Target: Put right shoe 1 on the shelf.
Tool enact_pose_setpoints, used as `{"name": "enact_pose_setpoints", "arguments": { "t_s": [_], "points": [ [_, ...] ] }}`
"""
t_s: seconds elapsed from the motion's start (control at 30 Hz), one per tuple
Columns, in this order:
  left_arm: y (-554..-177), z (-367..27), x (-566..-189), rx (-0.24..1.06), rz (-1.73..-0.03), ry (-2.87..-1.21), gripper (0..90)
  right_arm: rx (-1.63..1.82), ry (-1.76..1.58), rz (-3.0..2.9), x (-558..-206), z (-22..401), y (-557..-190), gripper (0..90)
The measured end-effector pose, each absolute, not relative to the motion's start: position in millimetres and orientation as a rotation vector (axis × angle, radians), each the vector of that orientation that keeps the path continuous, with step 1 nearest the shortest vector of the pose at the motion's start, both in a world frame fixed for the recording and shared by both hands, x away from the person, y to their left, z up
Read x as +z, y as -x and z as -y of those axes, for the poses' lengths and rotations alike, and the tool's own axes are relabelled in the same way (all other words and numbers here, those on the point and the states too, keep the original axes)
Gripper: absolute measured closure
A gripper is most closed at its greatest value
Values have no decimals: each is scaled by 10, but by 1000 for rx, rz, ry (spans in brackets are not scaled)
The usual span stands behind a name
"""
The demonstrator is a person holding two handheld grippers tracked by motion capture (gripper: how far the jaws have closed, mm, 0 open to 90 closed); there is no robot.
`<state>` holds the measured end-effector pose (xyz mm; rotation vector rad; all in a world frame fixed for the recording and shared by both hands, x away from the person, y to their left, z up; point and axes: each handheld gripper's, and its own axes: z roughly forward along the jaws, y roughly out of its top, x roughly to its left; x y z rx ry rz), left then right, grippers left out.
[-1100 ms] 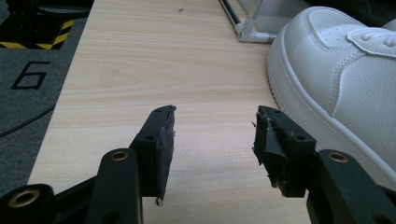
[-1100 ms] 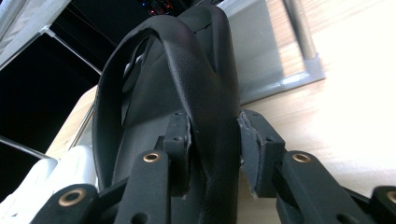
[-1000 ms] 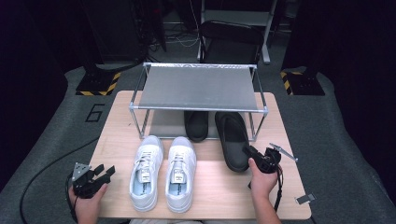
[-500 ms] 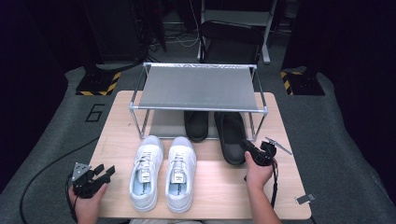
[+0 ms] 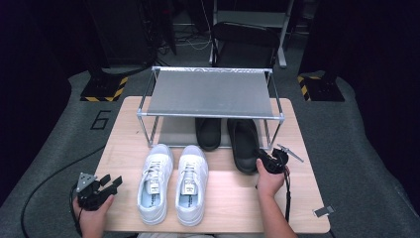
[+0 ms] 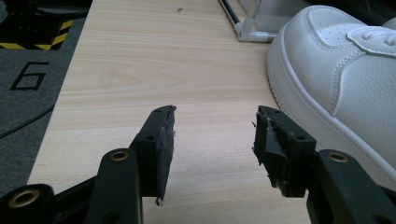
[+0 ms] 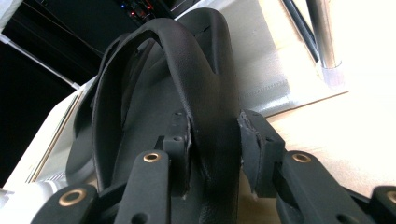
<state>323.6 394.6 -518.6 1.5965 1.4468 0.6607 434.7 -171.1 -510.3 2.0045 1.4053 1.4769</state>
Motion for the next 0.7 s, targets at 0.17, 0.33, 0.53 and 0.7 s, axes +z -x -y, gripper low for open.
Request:
{"name": "enact_pose_setpoints", "arguments": {
  "t_s": [0.17,0.33,0.53,0.7],
  "points": [
    [-3240,-3939,-5189,663,-1445,-1604,475,1492,-2038,-1369,-5163,1715,-4419,654],
    [-3243,-3935,-5195,660,-1447,-1605,475,1487,-2021,-1370,-5152,1713,-4511,654],
    [-3245,-3939,-5196,660,-1448,-1600,475,1488,-2033,-1347,-5150,1702,-4646,654],
    [-3245,-3950,-5201,654,-1455,-1591,475,1501,-2045,-1323,-5169,1652,-4756,655]
  ]
}}
